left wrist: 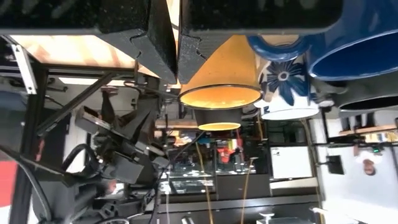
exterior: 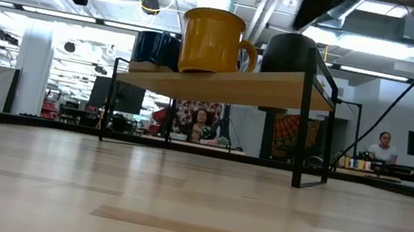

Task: Place coffee mugs
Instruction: Put the gray mug on the shelf

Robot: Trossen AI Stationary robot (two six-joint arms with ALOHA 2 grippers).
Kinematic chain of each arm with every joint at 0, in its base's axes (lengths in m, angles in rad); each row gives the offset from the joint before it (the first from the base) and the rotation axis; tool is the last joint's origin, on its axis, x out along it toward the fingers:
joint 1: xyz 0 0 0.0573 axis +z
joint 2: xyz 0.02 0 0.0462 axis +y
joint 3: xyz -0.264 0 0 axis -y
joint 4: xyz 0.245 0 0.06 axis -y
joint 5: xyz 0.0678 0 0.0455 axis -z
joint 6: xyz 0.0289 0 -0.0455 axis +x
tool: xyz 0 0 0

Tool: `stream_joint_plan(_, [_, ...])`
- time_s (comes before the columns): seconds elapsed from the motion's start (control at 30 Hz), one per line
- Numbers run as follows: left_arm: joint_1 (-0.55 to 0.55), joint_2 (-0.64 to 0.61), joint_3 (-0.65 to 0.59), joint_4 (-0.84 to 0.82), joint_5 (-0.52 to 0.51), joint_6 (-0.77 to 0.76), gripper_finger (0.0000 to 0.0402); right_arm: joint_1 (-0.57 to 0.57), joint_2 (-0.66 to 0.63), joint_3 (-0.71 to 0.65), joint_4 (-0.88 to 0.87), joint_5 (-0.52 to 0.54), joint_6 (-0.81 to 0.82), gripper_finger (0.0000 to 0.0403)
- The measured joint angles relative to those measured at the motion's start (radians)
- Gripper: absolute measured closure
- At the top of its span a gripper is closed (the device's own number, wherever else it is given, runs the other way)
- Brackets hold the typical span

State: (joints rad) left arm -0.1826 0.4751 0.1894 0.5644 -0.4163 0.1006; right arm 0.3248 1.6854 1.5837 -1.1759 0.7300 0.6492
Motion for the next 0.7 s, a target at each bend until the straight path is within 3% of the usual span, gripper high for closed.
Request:
stream_joint_plan(0.3, [0.000,0.000,0.000,-0.002,0.058,-0.008,0.0401,0.164,-0.071,-0.035,-0.336,0.127,0.425,0.0382])
stream_joint_plan(0.53, [0.000,0.000,0.000,0.005,0.060,-0.011,0.0401,0.241,-0.354,-0.363,-0.236,0.067,0.635,0.0383])
stream_joint_plan(0.7, [0.000,0.000,0.000,0.027,0.060,-0.004,0.0402,0.246,-0.636,-0.572,-0.054,0.056,0.596,0.0383])
